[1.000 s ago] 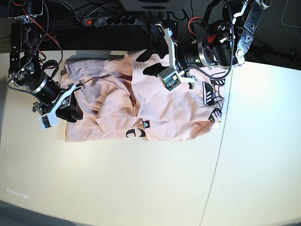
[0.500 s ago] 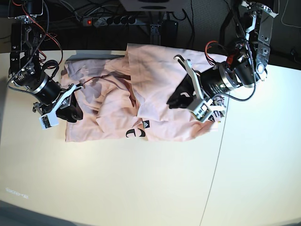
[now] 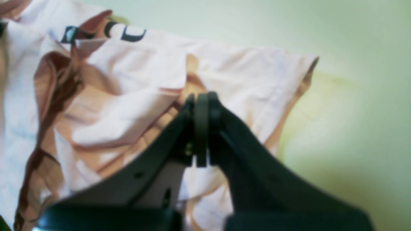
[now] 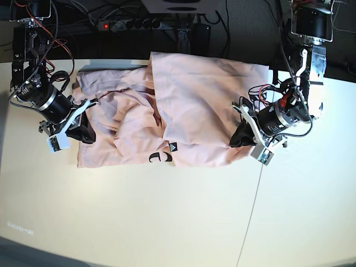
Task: Fold the T-shirt properly
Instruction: 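Lay the lifted fabric over the shirt with the left gripper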
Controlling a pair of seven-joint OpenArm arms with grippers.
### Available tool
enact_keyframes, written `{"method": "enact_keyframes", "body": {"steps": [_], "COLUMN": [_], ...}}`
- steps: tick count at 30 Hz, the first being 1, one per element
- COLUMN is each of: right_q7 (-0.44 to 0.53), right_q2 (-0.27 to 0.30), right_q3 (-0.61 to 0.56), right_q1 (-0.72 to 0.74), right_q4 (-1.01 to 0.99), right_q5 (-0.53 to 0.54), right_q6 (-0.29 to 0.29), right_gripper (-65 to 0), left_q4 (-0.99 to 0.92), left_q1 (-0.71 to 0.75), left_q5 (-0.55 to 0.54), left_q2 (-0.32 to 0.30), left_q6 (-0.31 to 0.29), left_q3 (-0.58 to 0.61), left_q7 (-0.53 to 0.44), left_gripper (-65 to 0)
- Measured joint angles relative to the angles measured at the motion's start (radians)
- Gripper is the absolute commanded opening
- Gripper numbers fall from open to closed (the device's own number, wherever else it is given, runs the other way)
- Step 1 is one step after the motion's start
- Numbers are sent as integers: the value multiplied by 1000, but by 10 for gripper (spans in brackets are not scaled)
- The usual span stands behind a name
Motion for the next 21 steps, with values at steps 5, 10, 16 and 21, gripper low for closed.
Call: {"method": "enact_keyframes", "body": {"steps": [5,10,16,21], "right_q7": [-2,-2,-2,-2], "right_q2": [0,0,0,0], "right_q3": [0,0,0,0], "right_q1": [0,0,0,0], "right_q4": [0,0,0,0], "right_q5": [-1,-1,-1,-1], "right_q6": [0,0,0,0], "right_gripper": [-650,-650,-650,-650], "left_q4": [-148,-327,-463,-509], "left_q1": [-73,-160,-237,-267], "left_q5": [-2,21,45,92], "left_q2": [1,3,3,6], "left_q6": [-1,-5,-86,-98], "left_q3": [1,1,0,1], "left_q7": [-13,-122,-187,-224], "left_gripper": [-650,-650,-650,-650]}}
